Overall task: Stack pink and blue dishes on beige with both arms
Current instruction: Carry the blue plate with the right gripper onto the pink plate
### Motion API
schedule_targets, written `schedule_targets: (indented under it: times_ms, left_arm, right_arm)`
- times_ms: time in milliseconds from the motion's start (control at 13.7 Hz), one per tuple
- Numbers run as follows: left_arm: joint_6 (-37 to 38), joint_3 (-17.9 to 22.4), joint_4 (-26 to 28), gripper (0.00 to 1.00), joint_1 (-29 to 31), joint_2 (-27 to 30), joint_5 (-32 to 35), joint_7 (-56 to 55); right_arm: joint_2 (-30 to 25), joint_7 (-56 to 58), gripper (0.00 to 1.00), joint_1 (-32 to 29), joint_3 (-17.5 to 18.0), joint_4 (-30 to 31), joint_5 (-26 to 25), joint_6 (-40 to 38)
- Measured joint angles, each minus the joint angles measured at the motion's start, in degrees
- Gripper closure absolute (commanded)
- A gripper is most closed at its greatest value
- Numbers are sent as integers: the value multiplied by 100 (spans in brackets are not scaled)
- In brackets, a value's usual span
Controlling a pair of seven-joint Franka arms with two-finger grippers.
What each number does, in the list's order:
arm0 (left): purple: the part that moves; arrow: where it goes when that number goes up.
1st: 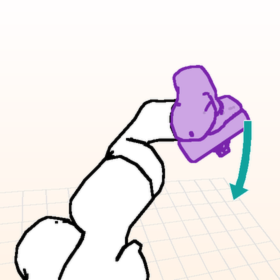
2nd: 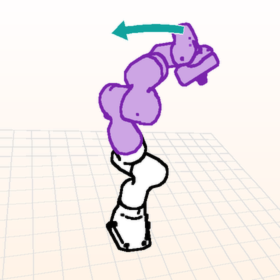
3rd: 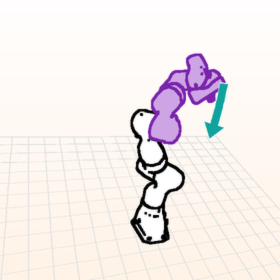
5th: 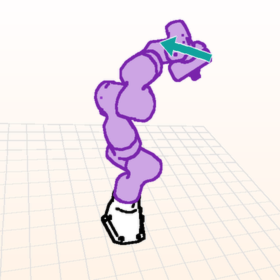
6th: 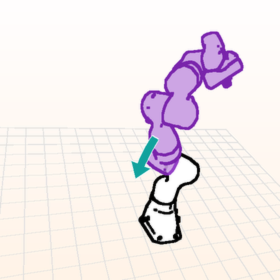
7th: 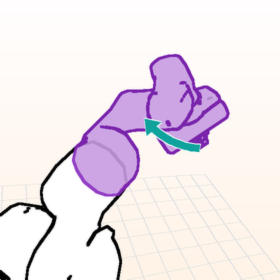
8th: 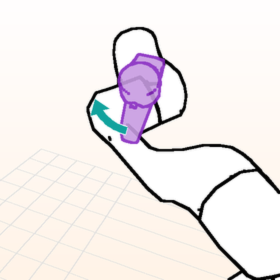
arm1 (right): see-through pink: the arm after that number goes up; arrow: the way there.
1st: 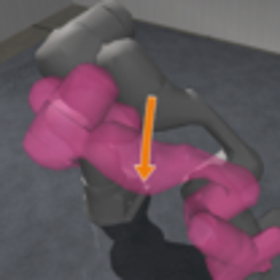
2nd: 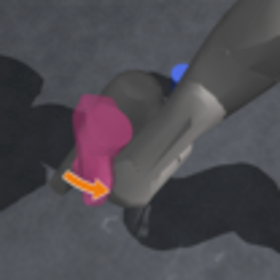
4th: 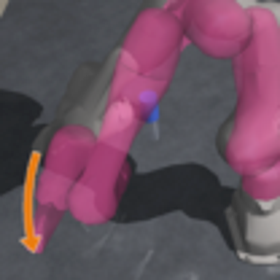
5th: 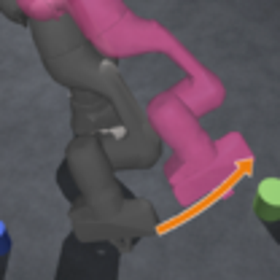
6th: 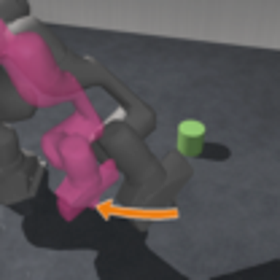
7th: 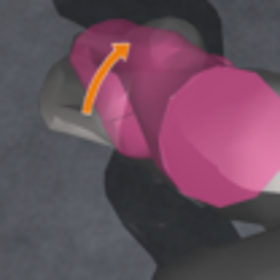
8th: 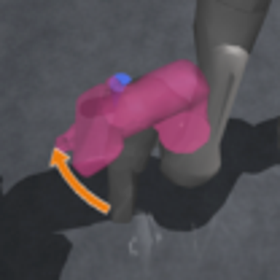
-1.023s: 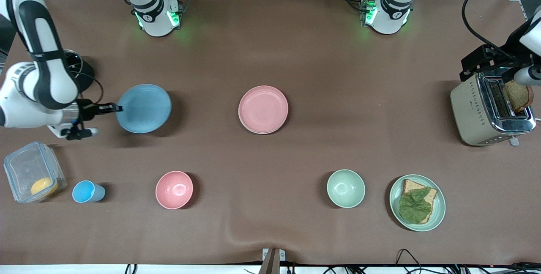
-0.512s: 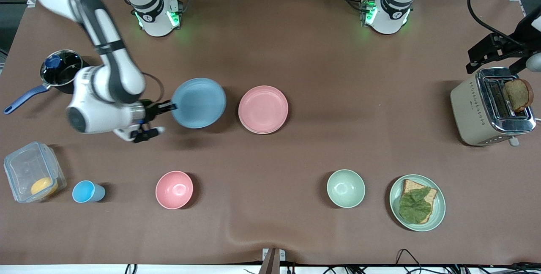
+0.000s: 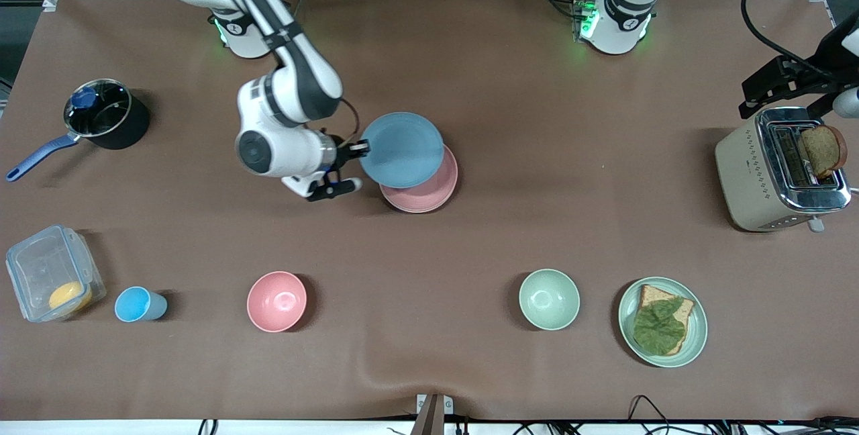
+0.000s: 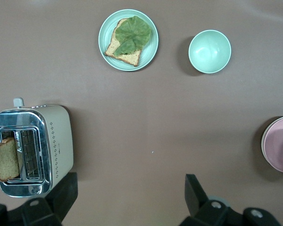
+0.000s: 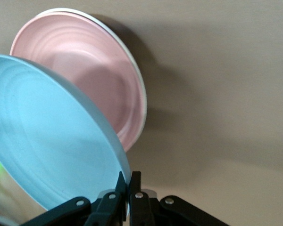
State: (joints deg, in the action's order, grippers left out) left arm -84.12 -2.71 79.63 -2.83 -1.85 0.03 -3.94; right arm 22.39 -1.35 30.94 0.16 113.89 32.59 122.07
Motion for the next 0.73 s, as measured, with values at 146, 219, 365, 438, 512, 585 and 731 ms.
schedule_targets:
  times_ms: [146, 219, 365, 438, 512, 585, 731]
  left_arm:
    - [0, 8, 3, 0, 0, -15, 6, -15]
    - [0, 13, 4, 0, 1, -26, 12, -15]
    - [0, 22, 4, 0, 1, -43, 15, -16]
    - [0, 23, 4, 0, 1, -48, 20, -16]
    - [0, 23, 4, 0, 1, -51, 23, -16]
    - [0, 23, 3, 0, 1, -51, 24, -16]
    - [0, 24, 4, 0, 1, -51, 24, -18]
  right_arm:
    - [177, -88, 100, 125, -2, 2, 2, 309]
    - [263, -88, 100, 128, -9, 2, 4, 409]
    - [376, -88, 100, 128, -30, 1, 10, 532]
    - [402, -88, 100, 136, -30, 1, 12, 593]
    - [412, -88, 100, 155, -30, 0, 13, 629]
    - [413, -88, 100, 174, -29, -1, 15, 650]
    - [413, -90, 100, 188, -30, -18, 19, 662]
